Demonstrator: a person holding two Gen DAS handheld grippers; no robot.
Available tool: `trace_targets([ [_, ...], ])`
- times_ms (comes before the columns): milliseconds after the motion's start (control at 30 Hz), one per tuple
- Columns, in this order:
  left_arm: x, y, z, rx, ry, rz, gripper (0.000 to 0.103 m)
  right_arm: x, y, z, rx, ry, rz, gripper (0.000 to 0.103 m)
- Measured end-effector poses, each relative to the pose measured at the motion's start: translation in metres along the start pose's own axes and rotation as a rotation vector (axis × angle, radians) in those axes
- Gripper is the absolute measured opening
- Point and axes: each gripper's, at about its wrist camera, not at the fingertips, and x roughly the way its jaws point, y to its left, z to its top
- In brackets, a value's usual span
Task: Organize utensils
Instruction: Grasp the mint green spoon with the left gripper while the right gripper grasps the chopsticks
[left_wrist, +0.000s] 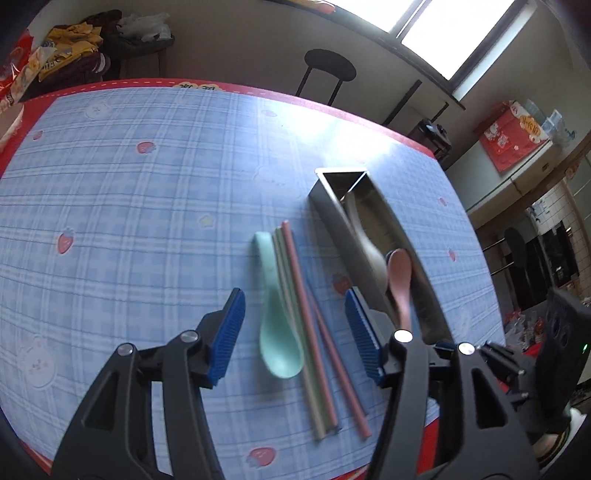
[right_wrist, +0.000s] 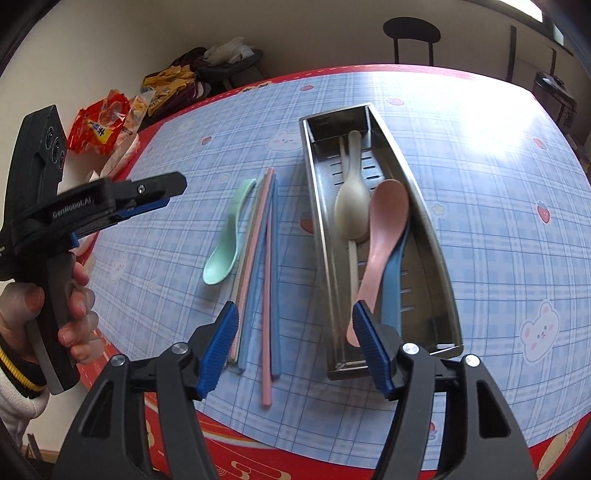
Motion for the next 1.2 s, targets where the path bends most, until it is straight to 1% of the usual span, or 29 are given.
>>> trace_targets([
  [133, -0.007, 0.022, -0.034, 0.051, 0.032, 0.055, 0.057, 0.010, 0.012, -0.006, -0.016, 0.021, 0.025, 0.062],
  [200, -0.007, 0.031, -0.045, 0.050, 0.046, 0.063, 0.057, 0.016, 0.021, -0.007, -0.027, 0.029, 0.023, 0.057],
  [300, -0.009, 0.046, -0.054, 0.018, 0.050, 0.058, 0.056, 0.026, 0.031, -0.005, -0.038, 0.048, 0.030, 0.050],
  [400, -0.011, 0.057, -0.060, -0.001, 0.047, 0.059, 0.056, 0.040, 0.043, -0.006, -0.055, 0.080, 0.025, 0.041],
  [433, -0.011, 0.060, -0.060, -0.004, 0.047, 0.060, 0.055, 0.046, 0.047, -0.005, -0.064, 0.090, 0.020, 0.036],
  [467, -0.012, 0.063, -0.060, -0.006, 0.047, 0.061, 0.055, 0.051, 0.051, -0.004, -0.070, 0.098, 0.010, 0.032],
  [600, -0.012, 0.076, -0.056, -0.029, 0.043, 0.049, 0.053, 0.073, 0.055, 0.005, -0.050, 0.119, -0.041, 0.029],
  [733, -0.007, 0.084, -0.051, -0.047, 0.044, 0.021, 0.051, 0.090, 0.053, 0.015, -0.017, 0.128, -0.098, 0.018],
  [767, -0.004, 0.085, -0.049, -0.051, 0.047, 0.012, 0.050, 0.092, 0.054, 0.017, -0.020, 0.126, -0.109, 0.017],
  [1000, 0.021, 0.078, -0.032, -0.034, 0.079, -0.058, 0.047, 0.098, 0.062, 0.024, -0.045, 0.114, -0.155, 0.016],
  [1067, 0.031, 0.074, -0.025, -0.018, 0.087, -0.088, 0.045, 0.098, 0.063, 0.024, -0.043, 0.114, -0.157, 0.015],
  [1133, 0.043, 0.071, -0.017, -0.013, 0.105, -0.117, 0.040, 0.097, 0.062, 0.023, -0.042, 0.115, -0.164, 0.013],
  [1200, 0.055, 0.066, -0.009, -0.014, 0.115, -0.148, 0.039, 0.097, 0.061, 0.022, -0.036, 0.116, -0.162, 0.013],
])
